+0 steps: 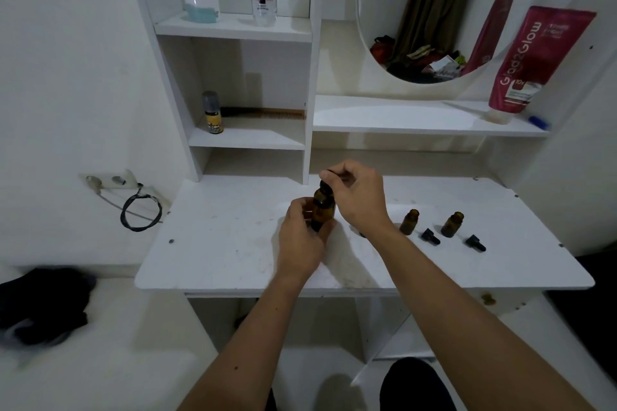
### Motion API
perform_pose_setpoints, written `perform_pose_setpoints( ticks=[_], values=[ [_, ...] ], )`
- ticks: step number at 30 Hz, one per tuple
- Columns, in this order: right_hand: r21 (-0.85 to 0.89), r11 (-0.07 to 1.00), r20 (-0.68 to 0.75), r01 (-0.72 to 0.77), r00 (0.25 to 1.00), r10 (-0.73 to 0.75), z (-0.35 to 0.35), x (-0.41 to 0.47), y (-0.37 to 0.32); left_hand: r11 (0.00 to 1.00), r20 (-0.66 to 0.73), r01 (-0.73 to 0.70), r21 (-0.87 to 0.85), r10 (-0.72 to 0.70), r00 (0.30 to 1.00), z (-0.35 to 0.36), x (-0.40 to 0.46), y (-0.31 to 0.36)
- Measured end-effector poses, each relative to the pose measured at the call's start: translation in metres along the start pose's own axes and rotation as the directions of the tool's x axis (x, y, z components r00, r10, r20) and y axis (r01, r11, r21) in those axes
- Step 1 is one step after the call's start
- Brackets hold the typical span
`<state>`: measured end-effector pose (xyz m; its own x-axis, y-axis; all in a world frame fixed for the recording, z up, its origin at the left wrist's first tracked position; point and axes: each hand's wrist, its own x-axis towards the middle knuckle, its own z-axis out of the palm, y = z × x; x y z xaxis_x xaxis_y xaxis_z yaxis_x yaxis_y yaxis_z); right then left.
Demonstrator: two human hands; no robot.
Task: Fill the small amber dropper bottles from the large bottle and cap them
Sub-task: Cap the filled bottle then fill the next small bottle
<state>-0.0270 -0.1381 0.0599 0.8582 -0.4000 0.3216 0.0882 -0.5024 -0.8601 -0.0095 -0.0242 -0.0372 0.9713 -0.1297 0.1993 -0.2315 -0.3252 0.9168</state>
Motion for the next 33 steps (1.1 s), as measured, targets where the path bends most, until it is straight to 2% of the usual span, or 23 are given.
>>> perform_pose_setpoints(
  ticks=[16,20,23,28,31,33],
  values=[
    [0.112,0.993,0.052,0.042,0.997,-0.048,-0.029,0.001,-0.025,0.997,-0.014,0.018,0.075,-0.017,1.000,0.001,-0.007,0.002],
    [0.150,0.983,-0.023,0.103,0.995,-0.100,-0.045,0.009,-0.045,0.997,-0.057,-0.002,0.081,0.006,0.998,-0.002,-0.010,0.006],
    [0.212,0.965,-0.114,0.156,0.984,-0.134,-0.064,0.006,-0.055,1.000,-0.110,0.000,0.030,0.003,0.994,-0.005,-0.018,0.010],
    [0.220,0.956,-0.241,0.196,0.960,-0.141,-0.106,-0.002,-0.047,0.997,-0.192,-0.054,-0.054,0.043,0.980,0.001,-0.045,0.014],
    [0.198,0.966,-0.274,0.167,0.956,-0.109,-0.129,-0.009,-0.031,0.988,-0.185,-0.116,-0.099,0.096,0.978,0.016,-0.066,0.024],
    [0.165,0.977,-0.292,0.137,0.953,-0.084,-0.142,-0.013,-0.018,0.986,-0.120,-0.129,-0.108,0.116,0.986,0.030,-0.078,0.033]
  ],
)
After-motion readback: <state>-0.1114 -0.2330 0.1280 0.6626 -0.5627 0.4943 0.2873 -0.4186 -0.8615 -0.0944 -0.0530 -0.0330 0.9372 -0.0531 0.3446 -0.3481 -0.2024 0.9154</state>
